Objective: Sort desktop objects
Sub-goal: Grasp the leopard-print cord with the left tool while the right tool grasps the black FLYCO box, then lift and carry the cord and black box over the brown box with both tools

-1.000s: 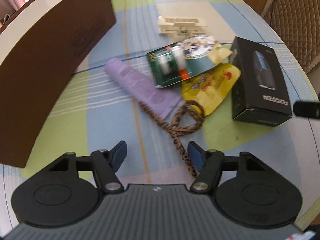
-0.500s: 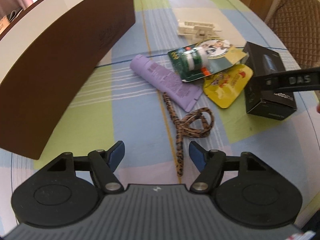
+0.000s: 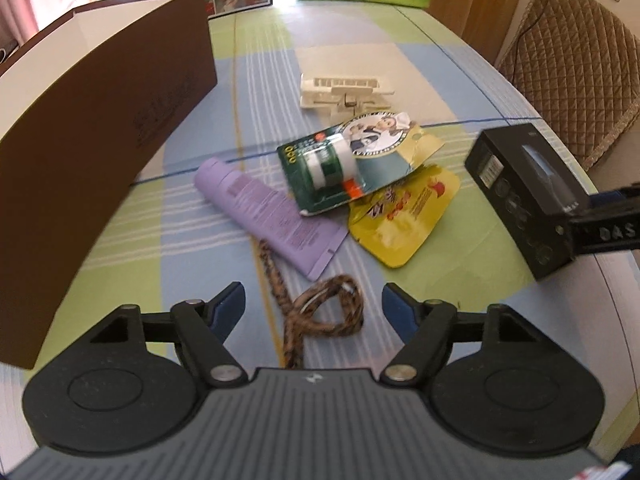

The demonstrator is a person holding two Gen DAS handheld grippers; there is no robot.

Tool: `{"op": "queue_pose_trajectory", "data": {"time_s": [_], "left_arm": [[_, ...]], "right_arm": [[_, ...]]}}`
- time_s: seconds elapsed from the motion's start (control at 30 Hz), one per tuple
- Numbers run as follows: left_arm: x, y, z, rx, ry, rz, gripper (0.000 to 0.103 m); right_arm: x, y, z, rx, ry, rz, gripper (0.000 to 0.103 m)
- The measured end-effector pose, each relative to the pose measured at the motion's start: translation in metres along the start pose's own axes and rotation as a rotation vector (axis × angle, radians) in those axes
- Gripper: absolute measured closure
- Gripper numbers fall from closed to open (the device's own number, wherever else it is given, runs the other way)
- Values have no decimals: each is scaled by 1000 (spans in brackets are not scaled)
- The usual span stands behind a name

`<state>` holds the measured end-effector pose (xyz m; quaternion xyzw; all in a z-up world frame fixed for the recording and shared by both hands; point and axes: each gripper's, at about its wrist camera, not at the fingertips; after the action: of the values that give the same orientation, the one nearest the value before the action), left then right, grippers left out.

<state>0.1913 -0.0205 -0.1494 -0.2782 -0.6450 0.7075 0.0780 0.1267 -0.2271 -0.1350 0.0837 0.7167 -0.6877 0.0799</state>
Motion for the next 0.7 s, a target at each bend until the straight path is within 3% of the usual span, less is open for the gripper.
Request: {"op": "queue_pose_trajectory", "data": {"time_s": [0.07,0.13,0.2,0.4,0.7], "left_arm": [[-1,4,1,-3,8,-1,42],[-1,8,-1,1,9,-13,56],[2,8,-7,26,-8,-6,61],[16,3,-22,33,-28,-12,62],[43,-9,-50,-9,-136,-38,62]], "right_arm": [[3,-2,4,-2,0,-3,26],[4,-2,7,-2,1,-6,26],[5,-3,8,-8,1,-6,26],[1,-1,7,-22,-10,5,18],[-15,7,2,3,-50,15,16]]}}
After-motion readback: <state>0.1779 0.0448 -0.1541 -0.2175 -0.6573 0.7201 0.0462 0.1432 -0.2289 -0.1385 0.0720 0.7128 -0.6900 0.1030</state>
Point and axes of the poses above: each gripper's, at about its wrist camera, not at the fingertips, and y roughly the way its jaws point, z to its right, x to its underside, and after that the axes turned 14 degrees about -z, right-handed
